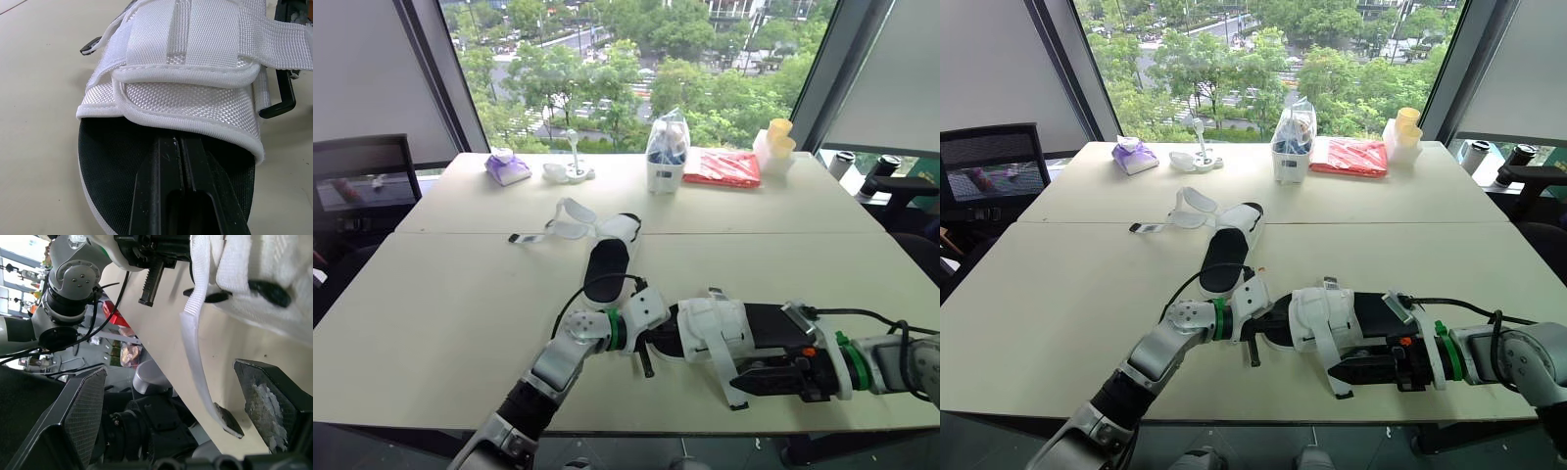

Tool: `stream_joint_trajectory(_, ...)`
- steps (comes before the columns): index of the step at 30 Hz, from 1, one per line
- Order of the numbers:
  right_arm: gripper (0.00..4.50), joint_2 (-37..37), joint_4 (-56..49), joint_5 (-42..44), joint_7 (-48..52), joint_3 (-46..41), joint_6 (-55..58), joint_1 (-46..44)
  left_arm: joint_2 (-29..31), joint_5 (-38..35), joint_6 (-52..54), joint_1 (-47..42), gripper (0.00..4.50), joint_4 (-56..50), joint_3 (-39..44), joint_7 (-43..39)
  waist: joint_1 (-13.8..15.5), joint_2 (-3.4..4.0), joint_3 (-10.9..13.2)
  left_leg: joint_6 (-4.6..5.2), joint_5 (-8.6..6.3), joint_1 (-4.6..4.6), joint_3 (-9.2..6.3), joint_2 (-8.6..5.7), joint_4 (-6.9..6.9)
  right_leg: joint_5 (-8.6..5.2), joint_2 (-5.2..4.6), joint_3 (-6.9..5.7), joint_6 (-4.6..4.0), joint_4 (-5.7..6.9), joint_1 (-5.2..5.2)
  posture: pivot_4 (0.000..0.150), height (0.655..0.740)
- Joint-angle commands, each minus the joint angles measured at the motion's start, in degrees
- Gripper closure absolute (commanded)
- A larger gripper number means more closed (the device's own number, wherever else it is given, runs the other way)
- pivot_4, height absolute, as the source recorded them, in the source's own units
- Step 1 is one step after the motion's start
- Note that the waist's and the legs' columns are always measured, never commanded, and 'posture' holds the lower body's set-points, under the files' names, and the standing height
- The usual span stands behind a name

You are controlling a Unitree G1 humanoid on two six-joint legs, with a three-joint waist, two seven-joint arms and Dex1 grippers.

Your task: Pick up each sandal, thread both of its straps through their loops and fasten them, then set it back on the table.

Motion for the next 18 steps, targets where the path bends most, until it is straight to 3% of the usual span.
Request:
stream_joint_trajectory(1,0.28,1.88,-1.38,1.37,-0.37,0.08,2.11,-1.47,-0.19,1.24,2.03,1.97,4.5,1.21,-3.45,-0.22,-0.01,0.02,-0.01,0.0,0.0,0.0,0.0,0.0,0.0,0.0,0.0,0.0,0.0,0.0,0.0,0.15,0.74)
stream_joint_trajectory(4,1.23,1.73,-1.67,1.71,0.23,-0.46,3.22,-1.92,-0.11,1.18,2.27,2.15,4.5,1.07,-3.28,-0.05,-0.01,0.02,-0.01,0.0,0.0,-0.01,0.0,0.0,0.0,0.0,-0.01,0.0,0.0,0.0,0.0,0.15,0.74)
stream_joint_trajectory(10,4.25,2.21,-1.19,-0.11,-0.22,-0.6,2.47,-2.17,-0.27,1.25,2.02,2.0,4.5,1.68,-3.11,0.25,0.0,0.02,-0.01,0.0,0.0,-0.01,-0.01,-0.01,-0.01,-0.01,0.0,0.0,0.01,0.0,0.0,0.15,0.74)
stream_joint_trajectory(15,4.39,2.95,-2.79,-0.56,-0.33,1.03,2.51,-2.7,-0.72,1.27,1.9,1.79,4.5,2.08,-3.07,0.48,0.0,0.02,-0.01,0.0,0.0,-0.01,0.0,-0.01,0.0,-0.01,-0.01,0.0,0.01,0.0,0.01,0.15,0.74)
stream_joint_trajectory(18,4.39,5.59,-0.96,4.08,-1.5,-1.88,6.11,-7.01,-0.67,1.29,1.97,1.79,4.5,2.03,-2.98,0.43,-0.06,0.03,-0.01,0.0,0.0,0.0,0.0,-0.01,0.01,-0.01,0.0,0.0,0.01,0.0,0.01,0.15,0.74)
